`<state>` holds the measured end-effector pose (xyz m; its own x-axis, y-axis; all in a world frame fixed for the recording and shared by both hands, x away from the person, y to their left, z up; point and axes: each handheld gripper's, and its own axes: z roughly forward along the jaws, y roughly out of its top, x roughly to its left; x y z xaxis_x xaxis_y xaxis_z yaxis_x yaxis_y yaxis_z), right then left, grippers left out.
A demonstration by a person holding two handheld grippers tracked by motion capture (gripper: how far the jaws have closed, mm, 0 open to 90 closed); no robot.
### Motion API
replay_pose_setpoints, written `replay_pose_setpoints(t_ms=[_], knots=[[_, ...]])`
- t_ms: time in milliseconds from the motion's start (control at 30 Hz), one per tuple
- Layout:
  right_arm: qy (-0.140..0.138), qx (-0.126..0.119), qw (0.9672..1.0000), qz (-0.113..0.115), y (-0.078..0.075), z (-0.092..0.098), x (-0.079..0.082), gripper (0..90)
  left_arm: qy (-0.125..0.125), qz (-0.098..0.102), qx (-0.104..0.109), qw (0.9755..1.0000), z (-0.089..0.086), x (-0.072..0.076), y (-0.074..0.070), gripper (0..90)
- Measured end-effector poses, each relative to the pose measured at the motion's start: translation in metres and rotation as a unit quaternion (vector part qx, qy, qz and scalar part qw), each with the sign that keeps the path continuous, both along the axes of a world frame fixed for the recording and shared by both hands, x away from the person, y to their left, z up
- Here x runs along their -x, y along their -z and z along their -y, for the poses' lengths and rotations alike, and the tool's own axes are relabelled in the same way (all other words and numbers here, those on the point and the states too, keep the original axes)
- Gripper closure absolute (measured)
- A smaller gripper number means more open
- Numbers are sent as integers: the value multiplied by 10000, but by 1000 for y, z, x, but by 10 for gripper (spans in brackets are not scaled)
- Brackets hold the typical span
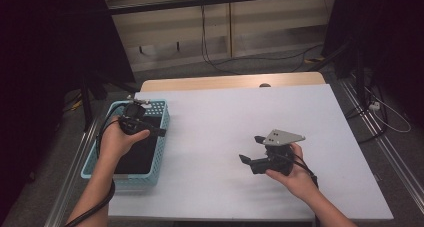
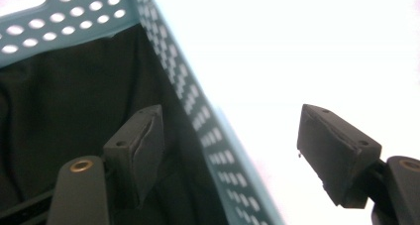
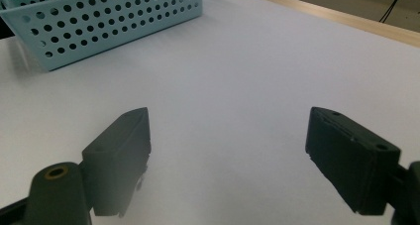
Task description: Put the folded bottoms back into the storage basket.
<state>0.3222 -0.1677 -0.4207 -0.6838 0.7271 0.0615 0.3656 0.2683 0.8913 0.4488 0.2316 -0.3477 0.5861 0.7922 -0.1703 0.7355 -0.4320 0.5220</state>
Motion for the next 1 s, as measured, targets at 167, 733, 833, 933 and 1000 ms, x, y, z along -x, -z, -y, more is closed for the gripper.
replay_pose_setpoints(t_ms=[167,733,833,933,1000], knots=[[21,1,10000,-29,1,4,0,173,135,76,61,9999,11,5,-2,244],[117,32,9999,-109,3,19,5,173,602,136,250,9978,41,18,1,197],[132,40,9998,-130,3,22,6,173,693,151,288,9971,46,21,1,193],[144,65,9998,-136,4,24,7,173,790,143,368,9961,52,24,2,188],[147,71,9998,-145,4,26,8,173,845,159,386,9956,56,26,3,184]])
